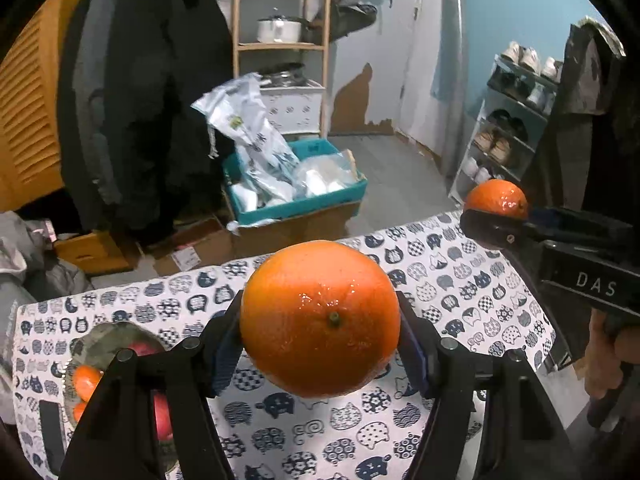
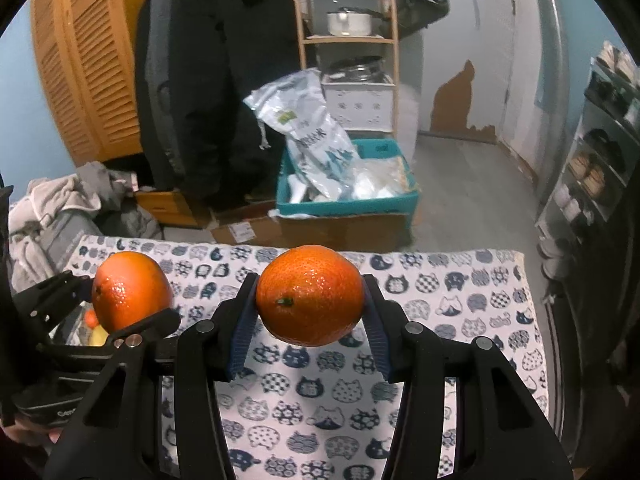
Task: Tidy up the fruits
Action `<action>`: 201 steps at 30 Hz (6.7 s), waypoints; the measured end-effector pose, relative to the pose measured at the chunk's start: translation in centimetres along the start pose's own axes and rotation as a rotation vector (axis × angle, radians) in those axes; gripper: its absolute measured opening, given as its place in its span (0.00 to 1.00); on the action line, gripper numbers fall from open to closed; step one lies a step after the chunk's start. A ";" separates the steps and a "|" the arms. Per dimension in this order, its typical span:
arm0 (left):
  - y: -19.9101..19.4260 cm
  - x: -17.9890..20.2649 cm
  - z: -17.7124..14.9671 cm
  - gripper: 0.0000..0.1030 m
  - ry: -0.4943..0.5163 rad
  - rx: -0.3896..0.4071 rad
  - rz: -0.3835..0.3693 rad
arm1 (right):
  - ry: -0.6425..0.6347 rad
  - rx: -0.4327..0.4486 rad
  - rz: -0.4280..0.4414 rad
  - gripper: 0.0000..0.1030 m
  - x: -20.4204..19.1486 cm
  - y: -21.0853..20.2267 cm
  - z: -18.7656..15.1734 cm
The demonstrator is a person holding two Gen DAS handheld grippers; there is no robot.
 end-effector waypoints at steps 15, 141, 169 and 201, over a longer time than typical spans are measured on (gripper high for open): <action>-4.9 -8.1 0.3 0.67 -0.095 0.079 0.095 | -0.090 0.028 0.097 0.47 -8.8 0.8 2.7; -11.6 -22.0 -3.4 0.93 -0.203 0.082 0.375 | -0.143 0.002 0.212 0.79 -23.5 4.6 4.3; -12.4 -15.7 0.4 0.99 -0.105 0.169 0.353 | -0.123 0.138 0.030 0.81 -14.0 -1.7 4.9; -11.7 -14.9 0.4 0.99 -0.101 0.140 0.378 | -0.112 0.130 -0.001 0.82 -12.3 -1.6 4.3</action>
Point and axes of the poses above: each gripper's, at about its wrist camera, not at the fingertips, and y roughly the way its jaws point, x to its right, z to its top, the point moved 5 cm from there along y, roughly the way its jaws point, and after that the axes turned 6 degrees about x, right-handed, at the moved point
